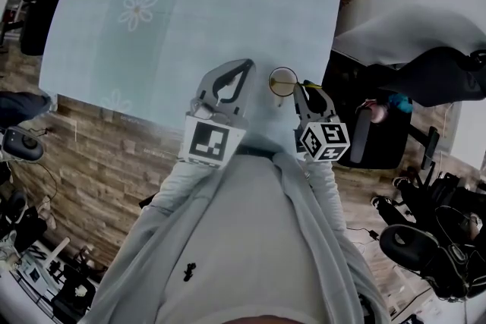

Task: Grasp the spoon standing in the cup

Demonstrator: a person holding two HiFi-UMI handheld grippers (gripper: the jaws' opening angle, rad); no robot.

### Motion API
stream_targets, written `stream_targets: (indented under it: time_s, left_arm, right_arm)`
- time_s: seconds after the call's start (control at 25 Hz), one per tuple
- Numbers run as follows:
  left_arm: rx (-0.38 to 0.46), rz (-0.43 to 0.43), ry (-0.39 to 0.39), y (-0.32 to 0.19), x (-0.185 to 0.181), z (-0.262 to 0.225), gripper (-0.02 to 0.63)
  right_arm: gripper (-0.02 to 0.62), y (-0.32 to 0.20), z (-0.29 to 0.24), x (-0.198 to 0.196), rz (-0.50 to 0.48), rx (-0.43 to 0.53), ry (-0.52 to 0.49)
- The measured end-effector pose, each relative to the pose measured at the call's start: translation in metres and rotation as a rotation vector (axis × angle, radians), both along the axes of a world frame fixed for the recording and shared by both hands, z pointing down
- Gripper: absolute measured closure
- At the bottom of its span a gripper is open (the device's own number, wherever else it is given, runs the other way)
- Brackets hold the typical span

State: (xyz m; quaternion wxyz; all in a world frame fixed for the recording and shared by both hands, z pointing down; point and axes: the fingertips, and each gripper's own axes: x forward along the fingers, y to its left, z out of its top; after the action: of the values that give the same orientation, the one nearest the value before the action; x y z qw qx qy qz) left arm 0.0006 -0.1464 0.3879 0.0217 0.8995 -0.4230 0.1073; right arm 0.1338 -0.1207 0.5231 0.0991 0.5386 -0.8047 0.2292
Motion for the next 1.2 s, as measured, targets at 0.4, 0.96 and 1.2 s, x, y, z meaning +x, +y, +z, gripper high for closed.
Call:
stream_targets:
  time_s: [0.4,0.96,1.2]
  left_arm:
    - [-0.023,-0.027,0.011,0.000,-0.001,0.001,0.588]
    - [0.026,-0.010,0.004,0.000,-0.002,-0.007,0.588]
    - [0.035,-0.006,0.007,-0.002,0.000,-0.012,0.588]
  right_arm:
    - [0.558,-0.001,-0.006,-0.006,-0.026,0.011,-0.056]
    - [0.574,0.003,-0.026,-0.014,-0.068,0.043,-0.094]
    - [0.574,0.007,-0.040,-0.013,-0.092,0.073,-0.079]
